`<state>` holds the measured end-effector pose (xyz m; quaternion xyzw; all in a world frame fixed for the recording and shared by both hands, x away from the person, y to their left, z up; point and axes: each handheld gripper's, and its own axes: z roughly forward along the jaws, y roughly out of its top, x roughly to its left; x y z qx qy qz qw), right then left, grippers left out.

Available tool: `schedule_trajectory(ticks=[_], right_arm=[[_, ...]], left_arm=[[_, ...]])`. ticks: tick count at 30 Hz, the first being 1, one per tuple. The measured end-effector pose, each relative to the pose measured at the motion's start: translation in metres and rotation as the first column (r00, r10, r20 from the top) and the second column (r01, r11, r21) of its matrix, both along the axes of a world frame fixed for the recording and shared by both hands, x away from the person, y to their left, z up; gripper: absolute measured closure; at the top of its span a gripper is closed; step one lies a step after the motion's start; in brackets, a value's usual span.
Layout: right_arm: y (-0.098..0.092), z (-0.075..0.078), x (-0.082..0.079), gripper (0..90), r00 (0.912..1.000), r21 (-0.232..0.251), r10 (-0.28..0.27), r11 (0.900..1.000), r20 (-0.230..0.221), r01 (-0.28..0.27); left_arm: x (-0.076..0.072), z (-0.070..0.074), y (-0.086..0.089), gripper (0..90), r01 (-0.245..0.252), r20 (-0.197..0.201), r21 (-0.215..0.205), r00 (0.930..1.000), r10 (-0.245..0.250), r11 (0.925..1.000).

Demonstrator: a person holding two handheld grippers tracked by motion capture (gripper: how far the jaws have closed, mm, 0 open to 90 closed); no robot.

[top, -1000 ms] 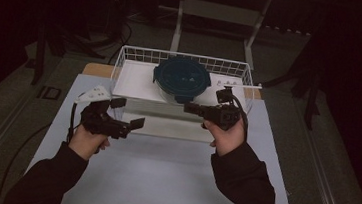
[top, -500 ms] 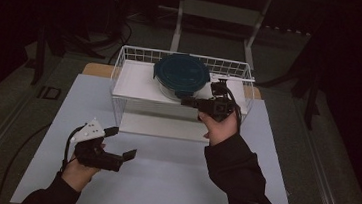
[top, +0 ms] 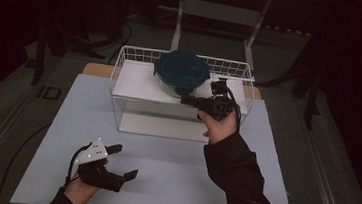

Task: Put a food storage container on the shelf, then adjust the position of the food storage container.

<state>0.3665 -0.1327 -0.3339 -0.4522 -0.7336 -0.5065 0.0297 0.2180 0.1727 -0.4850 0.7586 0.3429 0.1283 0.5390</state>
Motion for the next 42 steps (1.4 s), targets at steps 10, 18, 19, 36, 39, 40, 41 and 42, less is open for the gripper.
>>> schedule_trajectory(ticks=[10, 18, 19, 36, 39, 40, 41, 42], right_arm=[[-0.016, -0.007, -0.02, 70.9, 0.9972, -0.001, 0.039, 0.999, 0.064, -0.039], [-0.034, -0.018, -0.038, 18.8, 0.9791, -0.002, 0.067, 0.998, 0.192, -0.068], [-0.034, -0.018, -0.038, 18.8, 0.9791, -0.002, 0.067, 0.998, 0.192, -0.068], [-0.104, -0.043, -0.083, 12.0, 0.9442, -0.08, 0.037, 0.997, 0.327, -0.012], [-0.115, -0.047, -0.087, 12.7, 0.9445, -0.069, 0.018, 0.998, 0.328, 0.005], [-0.121, -0.048, -0.089, 14.7, 0.9446, -0.074, 0.009, 0.997, 0.328, 0.016], [-0.136, -0.053, -0.093, 20.2, 0.9463, -0.065, -0.002, 0.998, 0.323, 0.024], [-0.142, -0.055, -0.096, 23.8, 0.9434, -0.083, -0.006, 0.996, 0.332, 0.036]], left_arm=[[-0.009, 0.003, 0.0, 0.5, 0.028, 0.021, -0.004, 0.9994, -0.028, 0.9996], [-0.011, 0.005, 0.007, 0.5, 0.032, 0.039, -0.046, 0.9988, -0.03, 0.9985], [-0.011, 0.005, 0.007, 0.5, 0.032, 0.039, -0.046, 0.9988, -0.03, 0.9985], [-0.019, 0.001, 0.019, 0.5, 0.023, 0.044, -0.063, 0.9988, -0.021, 0.9978], [-0.02, 0.001, 0.018, 0.5, 0.029, 0.052, -0.061, 0.9983, -0.026, 0.9977], [-0.019, 0.0, 0.017, 0.5, 0.035, 0.053, -0.062, 0.9981, -0.032, 0.9975], [-0.018, 0.0, 0.016, 0.5, 0.037, 0.053, -0.062, 0.998, -0.033, 0.9974], [-0.018, -0.001, 0.016, 0.6, 0.035, 0.052, -0.056, 0.9981, -0.032, 0.9978]])
